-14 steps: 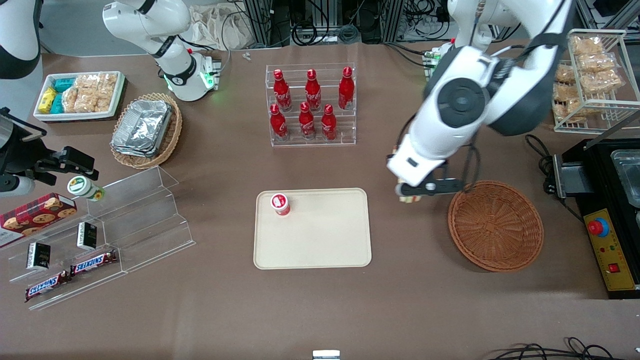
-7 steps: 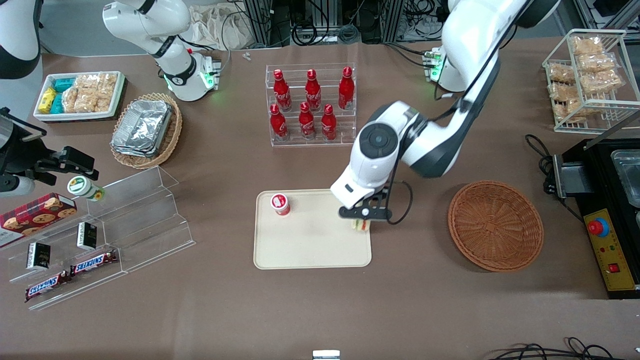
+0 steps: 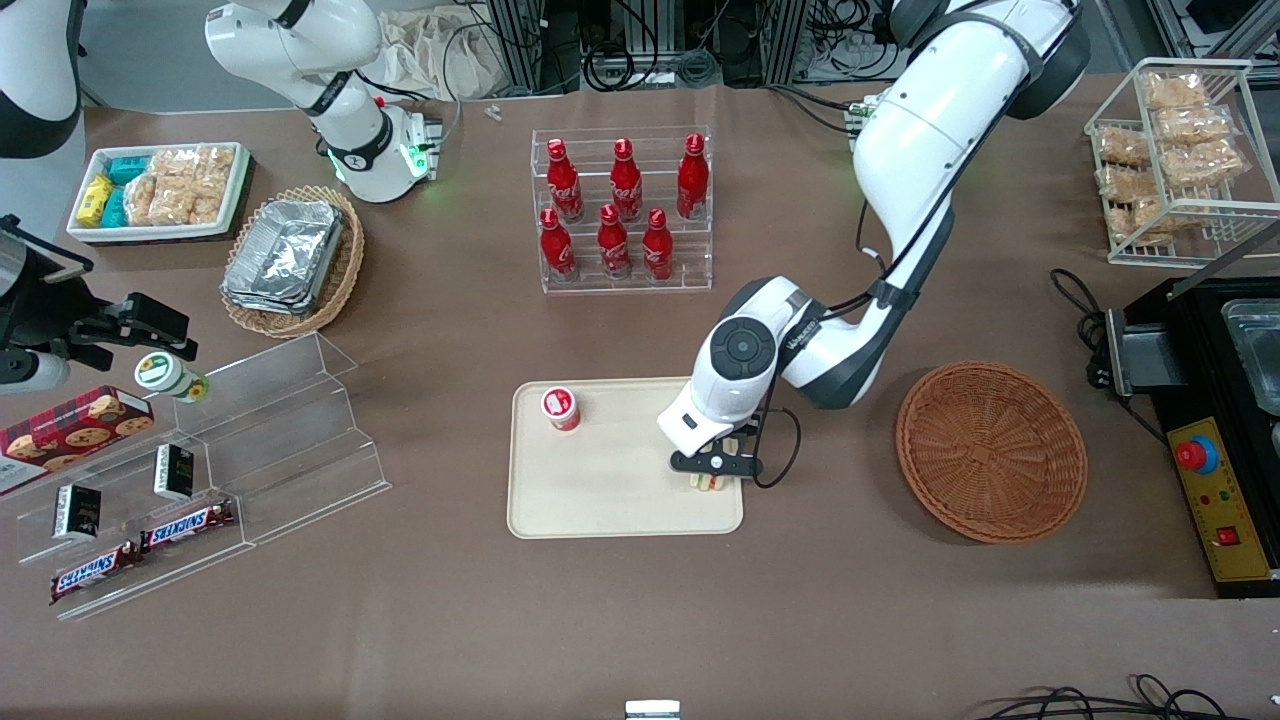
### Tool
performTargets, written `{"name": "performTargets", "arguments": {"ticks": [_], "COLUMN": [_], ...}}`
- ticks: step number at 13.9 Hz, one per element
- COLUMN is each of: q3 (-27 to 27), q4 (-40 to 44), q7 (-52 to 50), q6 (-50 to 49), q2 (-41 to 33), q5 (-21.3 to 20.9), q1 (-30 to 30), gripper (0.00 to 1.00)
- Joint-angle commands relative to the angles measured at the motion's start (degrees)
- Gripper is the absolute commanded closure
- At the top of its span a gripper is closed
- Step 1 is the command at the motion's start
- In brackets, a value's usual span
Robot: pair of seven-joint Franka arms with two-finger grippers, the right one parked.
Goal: Place sandwich from basket to tray
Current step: 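Carry the sandwich over the cream tray and lower it, then open the left gripper to release the sandwich on the tray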
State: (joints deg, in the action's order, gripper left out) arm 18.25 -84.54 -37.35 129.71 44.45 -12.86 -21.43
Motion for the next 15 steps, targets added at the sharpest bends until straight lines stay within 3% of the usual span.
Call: {"name": "performTargets", "arguments": {"ticks": [1, 2, 5, 9, 15], "q3": [0.03, 0.03, 0.03, -0.23, -0.24], "q4": [2.01, 2.01, 1.93, 2.10, 2.28], "q7": [-0.35, -0.61, -1.23, -0.18, 12.72], "q6": [0.02, 0.02, -2.60, -17.79, -36.78], "q2": [0.98, 0.90, -1.38, -10.85, -26.06], "q5": [-1.20, -1.20, -0.41, 2.13, 4.78], "q1": [-0.37, -0.37, -0.10, 0.78, 11.48], "gripper": [0.24, 0.01, 0.00, 0.00, 0.01]}}
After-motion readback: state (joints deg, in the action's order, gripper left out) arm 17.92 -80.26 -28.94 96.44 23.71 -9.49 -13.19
